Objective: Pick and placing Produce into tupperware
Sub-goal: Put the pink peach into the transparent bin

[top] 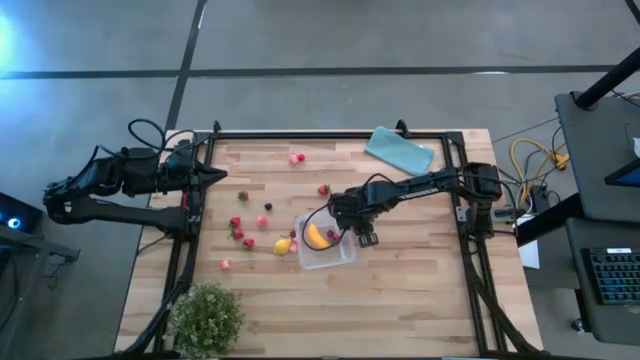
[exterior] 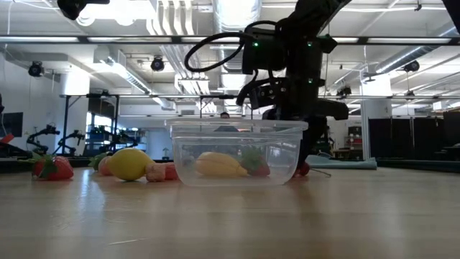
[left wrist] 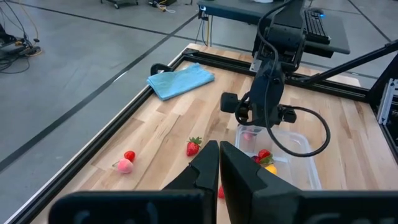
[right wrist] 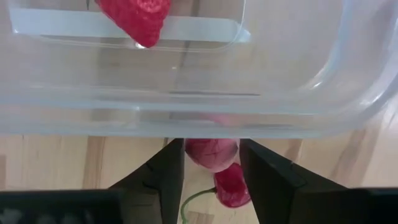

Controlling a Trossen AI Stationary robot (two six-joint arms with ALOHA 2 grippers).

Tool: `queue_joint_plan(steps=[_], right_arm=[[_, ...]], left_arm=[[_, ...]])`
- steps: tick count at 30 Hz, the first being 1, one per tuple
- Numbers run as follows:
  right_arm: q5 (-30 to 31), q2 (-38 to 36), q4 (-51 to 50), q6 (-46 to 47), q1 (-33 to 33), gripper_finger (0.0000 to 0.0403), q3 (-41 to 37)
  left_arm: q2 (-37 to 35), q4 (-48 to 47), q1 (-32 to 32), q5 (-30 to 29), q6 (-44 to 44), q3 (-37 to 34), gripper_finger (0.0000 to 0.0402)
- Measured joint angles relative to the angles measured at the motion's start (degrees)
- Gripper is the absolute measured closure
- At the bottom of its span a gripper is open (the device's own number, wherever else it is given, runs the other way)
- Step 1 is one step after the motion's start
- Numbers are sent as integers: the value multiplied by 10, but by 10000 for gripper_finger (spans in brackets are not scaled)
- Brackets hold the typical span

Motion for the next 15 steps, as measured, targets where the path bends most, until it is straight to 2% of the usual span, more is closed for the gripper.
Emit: queue_joint_plan(steps=[10, 15], right_arm=[[0, -1, -16, 15, 0, 284, -1], [0, -1, -15, 16, 0, 283, -5]], left_arm=[[0, 0, 0, 0, 0, 0, 402], [0, 0, 0, 0, -1, 0, 402]])
